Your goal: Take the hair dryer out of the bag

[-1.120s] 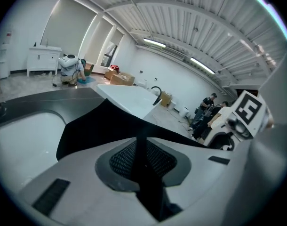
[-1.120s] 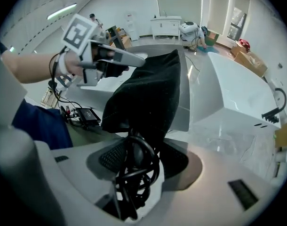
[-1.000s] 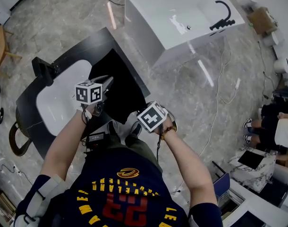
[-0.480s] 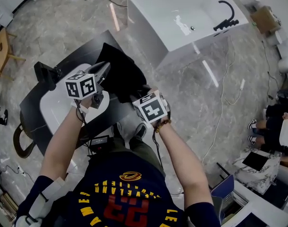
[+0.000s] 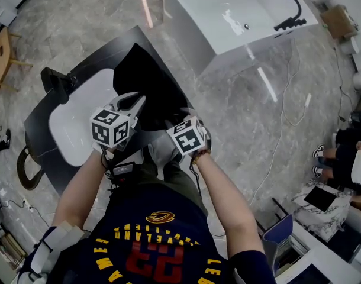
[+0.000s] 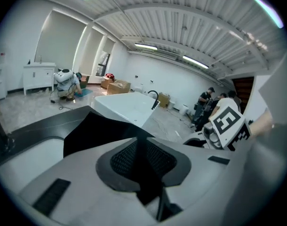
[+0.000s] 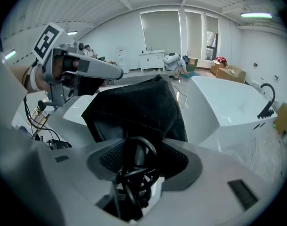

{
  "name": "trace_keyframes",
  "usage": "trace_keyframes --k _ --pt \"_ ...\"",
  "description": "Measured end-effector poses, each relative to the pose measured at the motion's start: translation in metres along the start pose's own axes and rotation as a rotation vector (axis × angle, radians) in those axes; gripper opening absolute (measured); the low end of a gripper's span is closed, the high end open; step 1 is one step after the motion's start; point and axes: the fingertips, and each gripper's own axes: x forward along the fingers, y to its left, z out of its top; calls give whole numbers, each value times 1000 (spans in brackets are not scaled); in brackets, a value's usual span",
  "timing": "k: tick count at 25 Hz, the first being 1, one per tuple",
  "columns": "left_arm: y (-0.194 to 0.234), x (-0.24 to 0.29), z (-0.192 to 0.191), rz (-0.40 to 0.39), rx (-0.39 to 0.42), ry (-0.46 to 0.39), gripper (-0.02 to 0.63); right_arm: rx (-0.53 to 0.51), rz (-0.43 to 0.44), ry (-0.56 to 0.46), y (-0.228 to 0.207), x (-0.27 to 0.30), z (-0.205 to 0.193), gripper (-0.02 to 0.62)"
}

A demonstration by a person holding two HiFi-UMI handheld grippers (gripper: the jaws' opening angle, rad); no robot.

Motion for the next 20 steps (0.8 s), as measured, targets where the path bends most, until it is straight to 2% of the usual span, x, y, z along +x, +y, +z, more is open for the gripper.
trace_keyframes --k 3,7,9,14,20 --pt "-27 -3 -10 -34 155 44 49 -20 -6 -37 3 11 -5 221" --pt "-54 -4 -28 -63 382 125 49 55 -5 -57 3 11 -5 222" --pt "-63 -2 -38 -75 444 169 59 84 -8 -43 5 9 -12 223" --pt "-71 3 -45 -88 447 204 71 137 4 -45 9 6 -20 224" --pt "-72 2 -32 -67 429 174 71 86 25 -9 5 23 -6 224"
